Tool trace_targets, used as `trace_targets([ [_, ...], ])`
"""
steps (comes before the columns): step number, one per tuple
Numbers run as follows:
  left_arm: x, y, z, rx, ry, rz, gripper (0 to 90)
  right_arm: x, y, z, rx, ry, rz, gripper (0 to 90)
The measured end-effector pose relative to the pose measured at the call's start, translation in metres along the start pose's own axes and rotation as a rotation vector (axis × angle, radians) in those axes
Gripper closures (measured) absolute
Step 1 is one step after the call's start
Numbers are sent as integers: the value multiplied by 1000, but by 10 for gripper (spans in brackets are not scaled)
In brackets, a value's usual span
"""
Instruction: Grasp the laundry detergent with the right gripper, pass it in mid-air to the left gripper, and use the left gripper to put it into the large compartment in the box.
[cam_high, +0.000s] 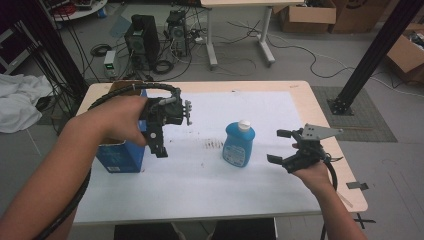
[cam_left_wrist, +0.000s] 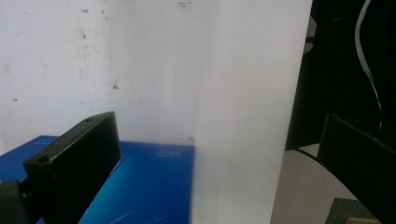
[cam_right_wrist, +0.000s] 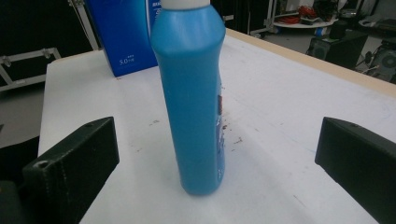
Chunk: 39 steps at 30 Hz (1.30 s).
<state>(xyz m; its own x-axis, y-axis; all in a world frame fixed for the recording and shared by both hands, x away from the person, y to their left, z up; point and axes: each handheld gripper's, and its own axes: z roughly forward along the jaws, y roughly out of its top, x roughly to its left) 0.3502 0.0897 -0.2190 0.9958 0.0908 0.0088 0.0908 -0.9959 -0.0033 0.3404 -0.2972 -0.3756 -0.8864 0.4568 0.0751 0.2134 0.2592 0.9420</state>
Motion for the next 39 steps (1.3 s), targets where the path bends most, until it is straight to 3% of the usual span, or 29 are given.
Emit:
trace_targets([
  [7, -1, -4, -1, -7, 3, -5, 1, 1, -15, 22, -13, 30, 23, 0],
  [19, -3, -5, 0, -13, 3, -4, 1, 5, -24, 53, -14, 43, 28, 0],
  [25, -4, -8, 0, -14, 6, -7, 1, 6, -26, 70, 10, 53, 20, 0],
  [29, -4, -11, 1, -15, 4, -13, 1, 5, -28, 82, 27, 51, 10, 0],
  [39, -3, -17, 3, -13, 2, -25, 1, 4, -30, 97, 11, 26, 24, 0],
])
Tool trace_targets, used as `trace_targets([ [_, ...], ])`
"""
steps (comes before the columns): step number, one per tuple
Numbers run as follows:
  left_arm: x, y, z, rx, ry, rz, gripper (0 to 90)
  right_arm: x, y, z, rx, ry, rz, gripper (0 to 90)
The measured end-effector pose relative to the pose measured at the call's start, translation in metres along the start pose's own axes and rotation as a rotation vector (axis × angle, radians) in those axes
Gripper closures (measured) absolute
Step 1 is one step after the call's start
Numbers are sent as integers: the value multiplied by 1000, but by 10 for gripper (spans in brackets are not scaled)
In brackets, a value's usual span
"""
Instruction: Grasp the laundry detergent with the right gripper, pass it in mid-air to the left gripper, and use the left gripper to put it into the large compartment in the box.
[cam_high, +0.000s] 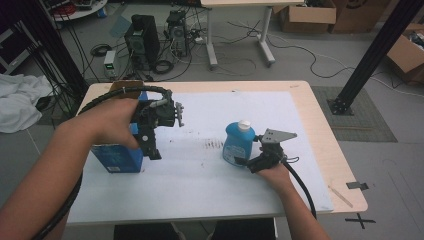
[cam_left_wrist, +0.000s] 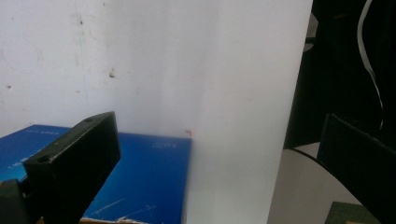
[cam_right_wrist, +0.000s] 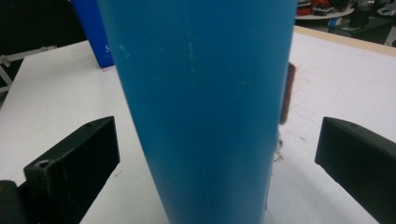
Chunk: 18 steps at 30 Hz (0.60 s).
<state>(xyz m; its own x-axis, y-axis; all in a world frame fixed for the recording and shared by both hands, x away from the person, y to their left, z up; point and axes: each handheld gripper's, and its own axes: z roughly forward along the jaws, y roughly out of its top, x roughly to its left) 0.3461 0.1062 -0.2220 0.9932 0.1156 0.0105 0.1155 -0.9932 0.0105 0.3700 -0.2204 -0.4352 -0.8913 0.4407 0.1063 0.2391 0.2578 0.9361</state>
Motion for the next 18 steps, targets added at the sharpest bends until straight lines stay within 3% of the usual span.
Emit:
trace_targets([
  [6, 0, 1, 1, -2, 1, 3, 1, 1, 0, 5, -11, -14, -3, 0],
  [10, 0, 1, 2, -3, 0, 4, 1, 3, -1, 10, -6, -49, -16, 6],
  [18, -1, 0, 2, -7, 5, 4, 1, 6, 2, 13, -6, -72, -32, 74],
])
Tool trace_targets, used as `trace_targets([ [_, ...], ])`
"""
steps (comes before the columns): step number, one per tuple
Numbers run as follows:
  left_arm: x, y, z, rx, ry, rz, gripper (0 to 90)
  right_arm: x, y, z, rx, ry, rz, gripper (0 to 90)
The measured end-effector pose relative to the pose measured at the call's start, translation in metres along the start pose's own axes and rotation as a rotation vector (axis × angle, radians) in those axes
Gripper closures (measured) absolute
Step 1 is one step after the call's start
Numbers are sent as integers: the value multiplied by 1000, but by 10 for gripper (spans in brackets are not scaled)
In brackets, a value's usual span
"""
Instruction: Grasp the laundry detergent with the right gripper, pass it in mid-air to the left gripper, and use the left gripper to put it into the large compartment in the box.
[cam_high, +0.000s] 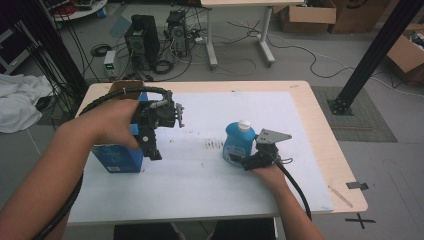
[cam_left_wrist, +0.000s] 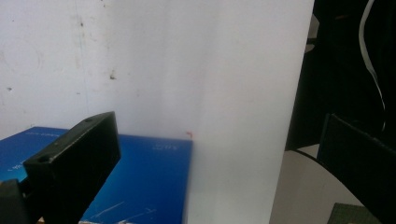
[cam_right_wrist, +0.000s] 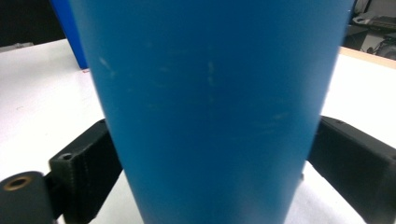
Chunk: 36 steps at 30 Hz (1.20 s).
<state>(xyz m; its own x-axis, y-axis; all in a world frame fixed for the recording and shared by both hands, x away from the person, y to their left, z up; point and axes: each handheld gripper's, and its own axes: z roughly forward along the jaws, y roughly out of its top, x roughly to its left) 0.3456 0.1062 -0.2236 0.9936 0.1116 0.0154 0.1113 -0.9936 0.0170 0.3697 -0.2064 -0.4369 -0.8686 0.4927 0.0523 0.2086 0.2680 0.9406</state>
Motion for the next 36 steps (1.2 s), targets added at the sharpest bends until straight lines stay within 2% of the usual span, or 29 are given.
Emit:
trace_targets([
  [25, 1, 0, 0, 1, 2, -4, 1, 4, 2, 0, 2, -35, -16, 247],
  [36, 2, -1, 2, 1, 1, -5, 1, 6, 2, 1, 3, -33, -20, 337],
])
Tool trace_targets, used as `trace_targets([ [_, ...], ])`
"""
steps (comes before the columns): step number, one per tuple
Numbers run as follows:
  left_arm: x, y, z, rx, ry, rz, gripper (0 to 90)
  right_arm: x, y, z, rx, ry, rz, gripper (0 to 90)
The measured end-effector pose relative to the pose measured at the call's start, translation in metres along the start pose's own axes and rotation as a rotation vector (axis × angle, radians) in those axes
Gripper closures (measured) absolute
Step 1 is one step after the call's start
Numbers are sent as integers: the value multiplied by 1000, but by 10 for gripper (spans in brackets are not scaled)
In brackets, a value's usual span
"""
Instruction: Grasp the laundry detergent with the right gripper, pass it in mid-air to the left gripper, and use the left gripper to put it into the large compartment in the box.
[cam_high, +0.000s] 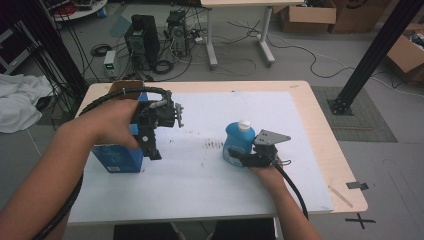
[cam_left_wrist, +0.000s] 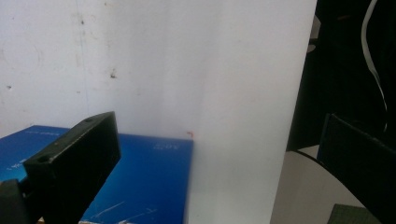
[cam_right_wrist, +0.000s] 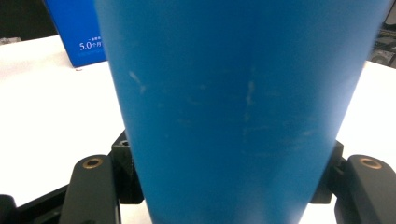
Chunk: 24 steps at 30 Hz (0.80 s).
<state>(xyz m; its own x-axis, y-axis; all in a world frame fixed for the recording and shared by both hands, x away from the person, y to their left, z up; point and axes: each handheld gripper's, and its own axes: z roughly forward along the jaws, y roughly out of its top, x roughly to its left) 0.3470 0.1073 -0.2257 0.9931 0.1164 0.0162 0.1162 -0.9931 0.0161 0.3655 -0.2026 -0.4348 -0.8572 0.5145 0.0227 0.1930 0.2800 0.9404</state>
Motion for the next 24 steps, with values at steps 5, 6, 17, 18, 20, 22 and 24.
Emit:
trace_targets([
  [5, 0, 0, 0, -3, 0, 0, 1, 0, 0, -1, -1, 0, -1, 338],
  [6, 1, 0, 0, 2, -3, 0, 1, 0, 0, -1, -1, 1, -5, 342],
  [17, 1, 0, 1, 1, -2, -2, 1, 2, 0, 0, -2, -3, -18, 411],
  [18, 1, 0, 1, 1, -2, -2, 1, 2, 0, 0, -2, -1, -19, 420],
  [20, 1, -1, 2, 0, -4, -2, 1, 2, -1, 0, -4, -2, -25, 422],
  [22, 1, -1, 2, -3, -3, 0, 1, 3, -1, 0, -5, -3, -25, 425],
  [24, 2, 0, 3, 0, -5, 1, 1, 3, -1, 0, -5, -4, -32, 434],
])
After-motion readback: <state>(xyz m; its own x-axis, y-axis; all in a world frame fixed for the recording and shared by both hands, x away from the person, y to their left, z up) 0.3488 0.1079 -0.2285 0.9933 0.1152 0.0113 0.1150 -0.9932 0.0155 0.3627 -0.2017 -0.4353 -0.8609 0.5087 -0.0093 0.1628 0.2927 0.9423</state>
